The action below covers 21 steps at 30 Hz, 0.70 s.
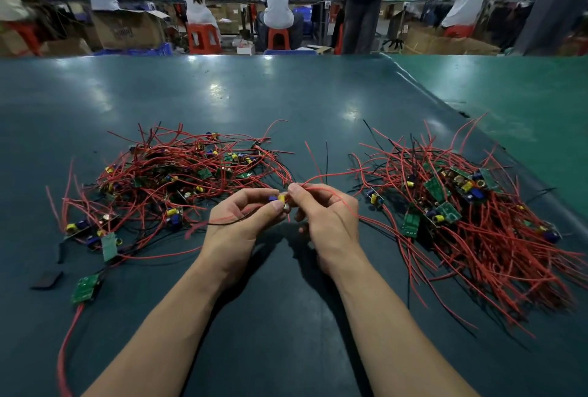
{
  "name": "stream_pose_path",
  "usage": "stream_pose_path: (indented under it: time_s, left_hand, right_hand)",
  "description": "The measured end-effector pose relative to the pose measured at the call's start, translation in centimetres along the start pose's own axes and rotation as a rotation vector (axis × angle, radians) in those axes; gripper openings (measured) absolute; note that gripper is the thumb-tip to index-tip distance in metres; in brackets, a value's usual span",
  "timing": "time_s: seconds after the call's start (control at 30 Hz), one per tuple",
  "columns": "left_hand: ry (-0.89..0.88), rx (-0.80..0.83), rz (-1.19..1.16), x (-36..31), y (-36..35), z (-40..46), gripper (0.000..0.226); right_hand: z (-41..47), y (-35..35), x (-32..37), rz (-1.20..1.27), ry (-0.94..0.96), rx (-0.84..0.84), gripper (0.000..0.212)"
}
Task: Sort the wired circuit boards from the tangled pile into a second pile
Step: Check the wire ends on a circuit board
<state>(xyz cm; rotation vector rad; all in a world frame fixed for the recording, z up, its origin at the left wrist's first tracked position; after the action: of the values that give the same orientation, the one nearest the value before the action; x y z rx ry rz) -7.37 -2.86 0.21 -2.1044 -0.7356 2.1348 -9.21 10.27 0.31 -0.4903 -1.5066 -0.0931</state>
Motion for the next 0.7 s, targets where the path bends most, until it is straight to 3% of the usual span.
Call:
stream_pose_path:
  time_s: [0.27,0.43,0.63,0.7]
  left_hand:
    - [-0.03,-0.011,-0.079,-0.8,0.1,-0.4,0.021]
    - [0.0,0.001,-0.17,-1.4,0.3,-0.5,0.013]
    - [0.045,-0.112,-0.308,-1.8,1.0,-0.4,0.012]
    - [0.054,-0.153,-0.362,-2.0,1.5,-0.1,0.019]
  right_hand:
    - [0.8,-0.1,0.6,0.115,0.034,-0.049,0.029]
    - [2.3,1.3,1.6,0.292,0.0,-0.19,0.031]
    - [3.7,4.4,2.2,0.485,-0.054,-0.412,0.022]
    - [3.8,4.6,2.1,0.419,-0.071,-0.381,0.02]
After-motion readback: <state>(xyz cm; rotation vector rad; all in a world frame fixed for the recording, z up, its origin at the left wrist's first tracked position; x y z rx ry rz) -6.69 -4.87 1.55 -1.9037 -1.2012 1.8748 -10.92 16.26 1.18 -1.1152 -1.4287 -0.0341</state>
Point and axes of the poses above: each hand's wrist, its own z-axis towards the middle knuckle, its own y-axis out of the back of the hand, x = y × z, the point moved 3 cm from there along z, towards the middle knuckle, and after that the axes turned 13 degrees about -x, right-handed, at the moved point
